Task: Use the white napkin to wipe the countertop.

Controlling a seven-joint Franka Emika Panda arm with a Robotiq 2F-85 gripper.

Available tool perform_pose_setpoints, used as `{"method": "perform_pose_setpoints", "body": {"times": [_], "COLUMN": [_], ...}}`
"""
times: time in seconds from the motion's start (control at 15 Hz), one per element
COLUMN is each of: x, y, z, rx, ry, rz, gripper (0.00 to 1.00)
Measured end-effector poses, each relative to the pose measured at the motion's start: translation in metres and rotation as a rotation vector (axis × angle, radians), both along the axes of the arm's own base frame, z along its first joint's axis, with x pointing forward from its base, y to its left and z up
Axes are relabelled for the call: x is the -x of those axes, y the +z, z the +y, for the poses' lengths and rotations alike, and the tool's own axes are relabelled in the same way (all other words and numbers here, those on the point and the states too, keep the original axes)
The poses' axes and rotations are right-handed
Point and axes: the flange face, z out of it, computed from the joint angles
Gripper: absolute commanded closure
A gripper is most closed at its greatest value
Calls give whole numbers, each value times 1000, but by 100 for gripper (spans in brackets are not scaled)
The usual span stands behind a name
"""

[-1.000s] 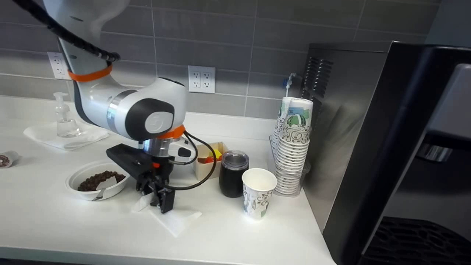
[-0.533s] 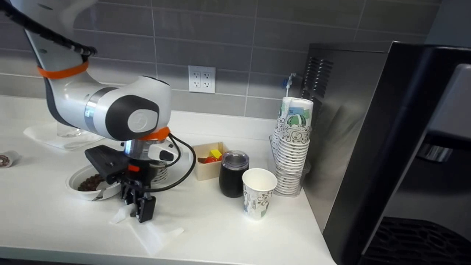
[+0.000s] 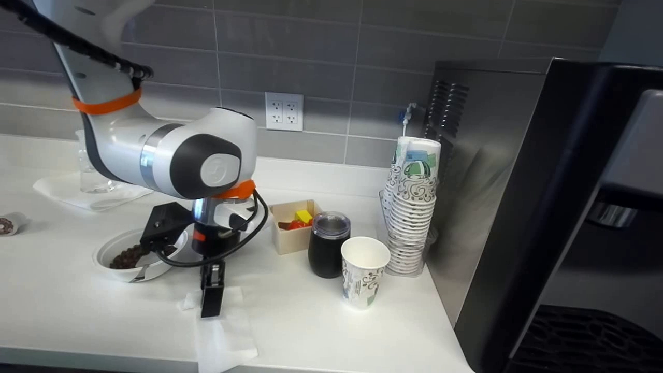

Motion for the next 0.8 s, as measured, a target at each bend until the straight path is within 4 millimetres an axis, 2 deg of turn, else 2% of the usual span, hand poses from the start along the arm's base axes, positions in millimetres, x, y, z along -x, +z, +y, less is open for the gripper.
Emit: {"method": "perform_pose_setpoints", "body": {"times": [0.2,0.33,0.6,0.8], "x": [-8,-15,-19,-17], "y": [6,17,39,46], "z": [-18,-35,-74,-94], "rx": [45,78,129,142], "ry": [-88,-122,-172,-199], "rz": [-20,-56,-108,-115], "gripper": [97,97,97,97]}}
